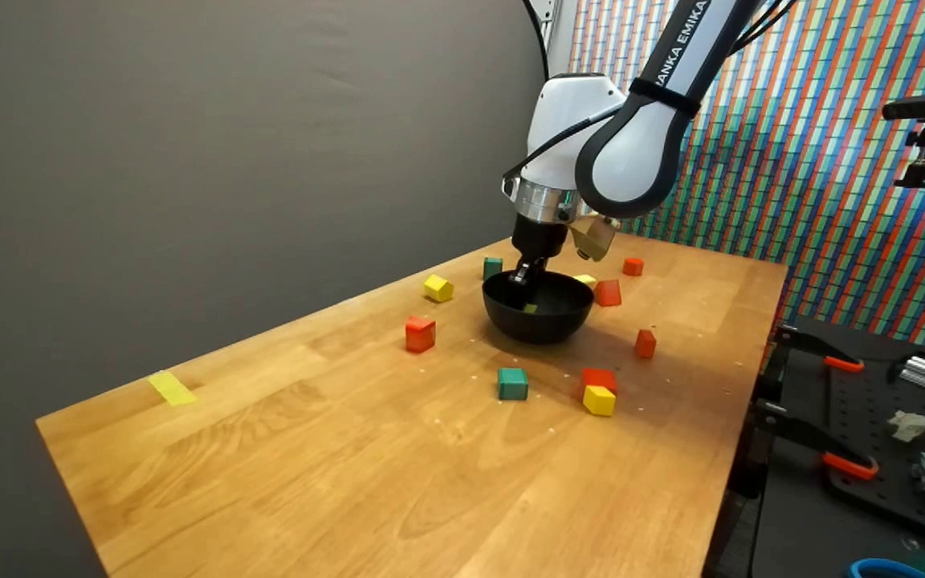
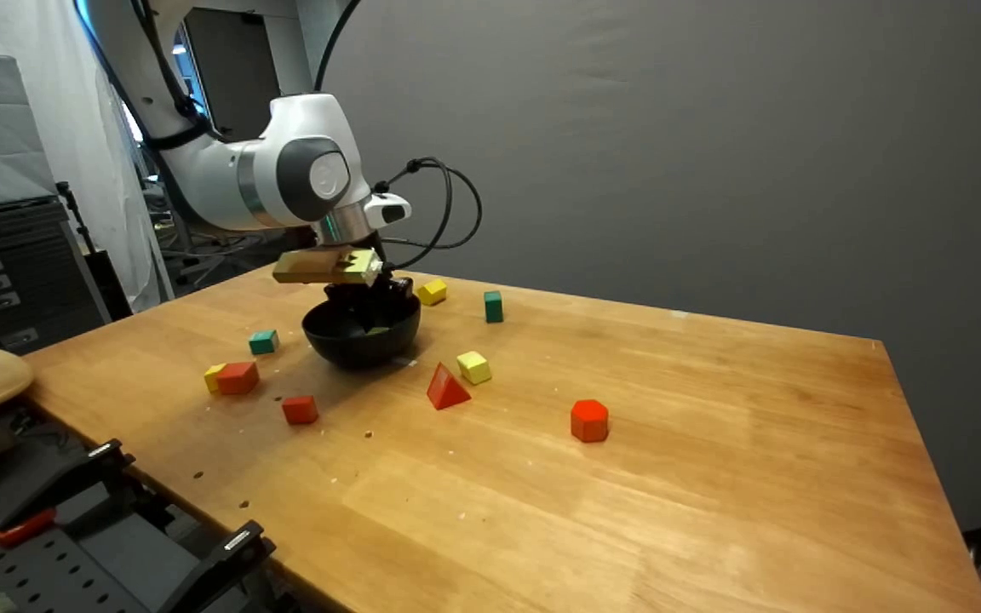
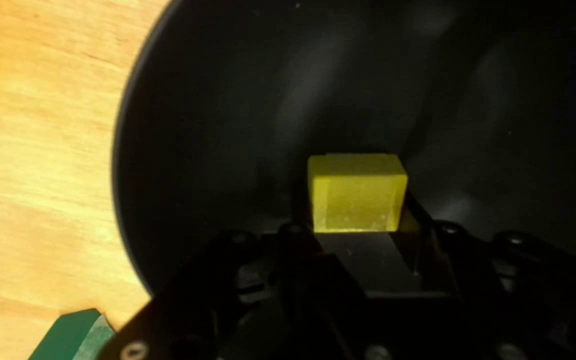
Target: Remove all the objects in the black bowl and put them on the table
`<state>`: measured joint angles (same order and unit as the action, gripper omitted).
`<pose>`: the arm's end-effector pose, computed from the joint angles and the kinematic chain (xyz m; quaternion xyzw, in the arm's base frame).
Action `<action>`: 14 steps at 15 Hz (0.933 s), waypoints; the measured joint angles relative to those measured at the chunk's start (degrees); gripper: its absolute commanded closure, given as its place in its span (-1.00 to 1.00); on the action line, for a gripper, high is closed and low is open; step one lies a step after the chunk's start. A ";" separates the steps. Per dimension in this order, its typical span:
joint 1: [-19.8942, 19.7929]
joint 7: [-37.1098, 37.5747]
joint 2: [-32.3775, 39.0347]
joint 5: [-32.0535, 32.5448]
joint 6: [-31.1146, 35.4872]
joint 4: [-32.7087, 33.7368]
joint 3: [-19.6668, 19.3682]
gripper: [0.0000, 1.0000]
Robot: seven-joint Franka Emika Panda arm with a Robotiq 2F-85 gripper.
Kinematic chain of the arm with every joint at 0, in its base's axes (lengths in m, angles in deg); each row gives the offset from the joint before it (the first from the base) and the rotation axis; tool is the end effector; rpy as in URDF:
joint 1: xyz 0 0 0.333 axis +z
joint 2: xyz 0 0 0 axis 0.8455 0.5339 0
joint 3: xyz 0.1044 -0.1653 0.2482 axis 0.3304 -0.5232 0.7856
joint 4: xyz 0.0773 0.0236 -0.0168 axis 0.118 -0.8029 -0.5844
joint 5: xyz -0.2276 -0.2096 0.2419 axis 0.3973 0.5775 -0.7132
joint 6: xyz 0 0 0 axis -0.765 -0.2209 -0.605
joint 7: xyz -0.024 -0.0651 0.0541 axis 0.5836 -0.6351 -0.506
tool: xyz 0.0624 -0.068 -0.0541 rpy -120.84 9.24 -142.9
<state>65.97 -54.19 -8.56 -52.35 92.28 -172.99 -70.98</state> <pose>0.5352 0.0891 0.1441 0.9849 0.1491 0.0852 0.0202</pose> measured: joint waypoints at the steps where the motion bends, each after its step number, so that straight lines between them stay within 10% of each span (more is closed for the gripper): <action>1: 0.18 0.00 -0.14 0.01 0.00 0.00 -0.25 0.65; 5: 4.76 0.40 -2.89 3.52 0.57 -0.97 -4.78 0.65; 10: 20.92 7.57 -12.23 17.79 2.07 -2.83 -15.86 0.65; 14: 26.48 7.89 -13.05 20.60 2.91 0.43 -13.64 0.65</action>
<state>92.44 -46.30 -21.61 -31.75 95.18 -172.56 -84.62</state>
